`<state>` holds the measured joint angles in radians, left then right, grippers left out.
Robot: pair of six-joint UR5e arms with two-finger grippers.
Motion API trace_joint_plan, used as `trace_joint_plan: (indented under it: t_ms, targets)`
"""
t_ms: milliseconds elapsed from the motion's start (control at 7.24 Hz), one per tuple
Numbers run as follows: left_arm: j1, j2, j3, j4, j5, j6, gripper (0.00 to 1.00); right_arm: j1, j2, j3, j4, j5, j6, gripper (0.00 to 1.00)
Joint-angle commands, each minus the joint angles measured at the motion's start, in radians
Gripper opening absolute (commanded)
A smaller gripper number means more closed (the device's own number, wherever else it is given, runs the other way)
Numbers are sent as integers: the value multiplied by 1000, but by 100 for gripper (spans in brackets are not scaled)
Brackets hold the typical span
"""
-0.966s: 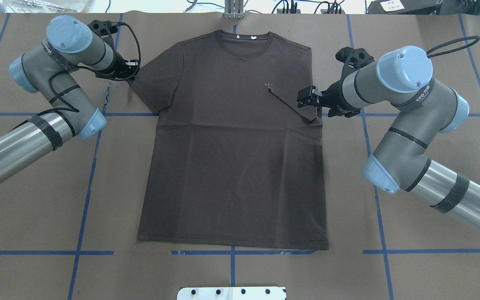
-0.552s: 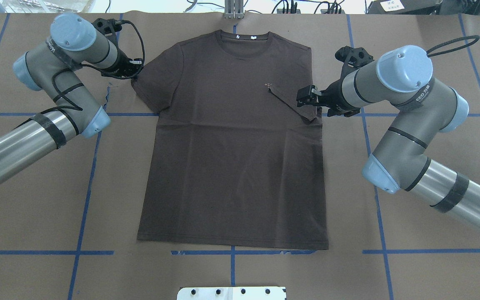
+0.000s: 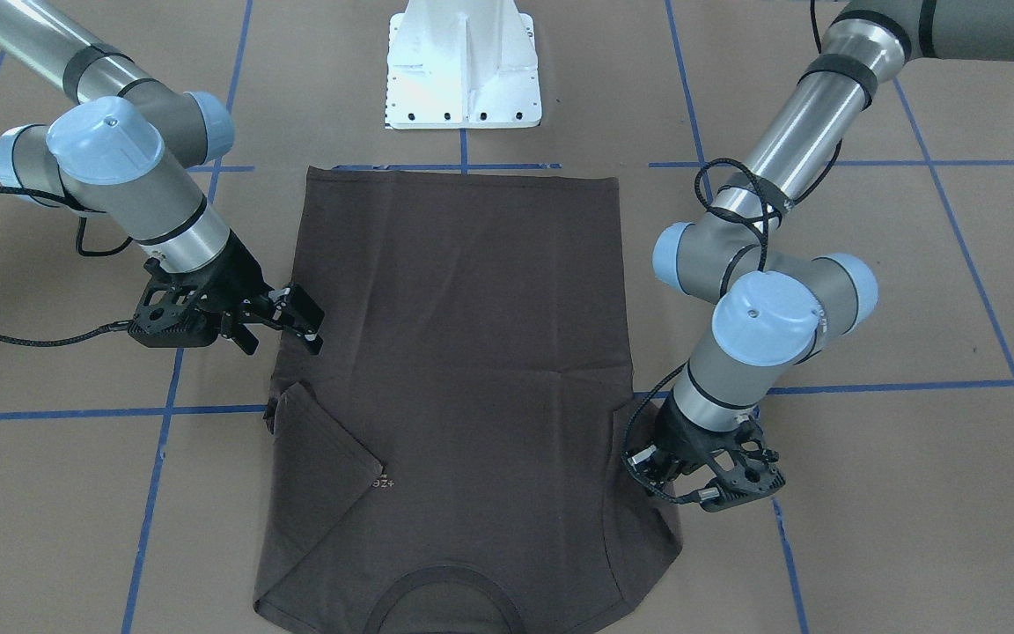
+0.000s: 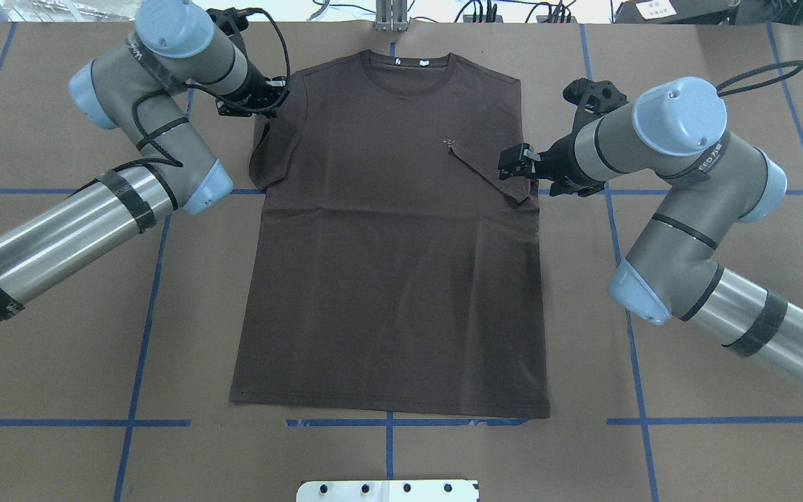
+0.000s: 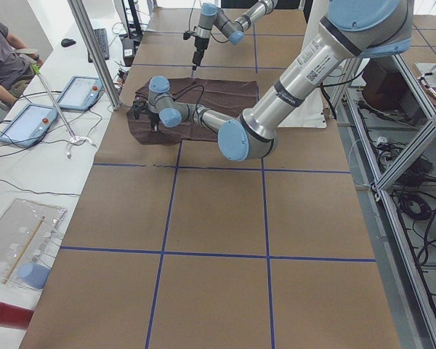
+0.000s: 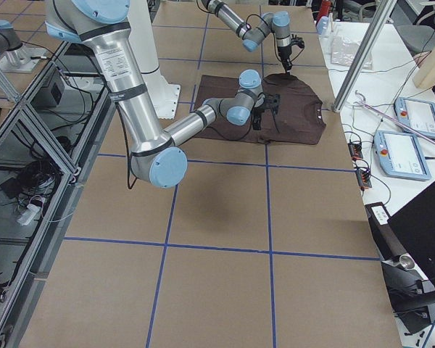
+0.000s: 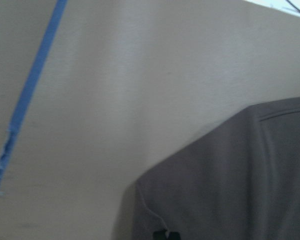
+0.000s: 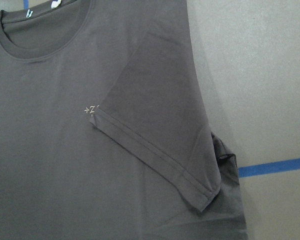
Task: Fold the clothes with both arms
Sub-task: 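Grasp the other sleeve with the left gripper while the right gripper holds still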
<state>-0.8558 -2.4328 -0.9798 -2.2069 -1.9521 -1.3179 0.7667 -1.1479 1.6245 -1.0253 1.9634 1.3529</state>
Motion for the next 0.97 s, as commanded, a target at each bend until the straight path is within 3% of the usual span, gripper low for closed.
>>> trace_joint_plan:
  t_ms: [0, 276, 690, 828]
  targets:
    - [21, -93, 90, 9, 5, -76, 0, -3, -1, -5, -1, 0, 0, 100]
    - [41, -95, 93, 0, 57, -95, 0, -4, -1, -5, 1, 0, -1, 100]
    - [70, -95, 82, -2, 62, -119, 0, -4, -1, -5, 1, 0, 0, 100]
    - [70, -95, 79, -2, 62, -119, 32, -4, -1, -3, 1, 0, 0, 100]
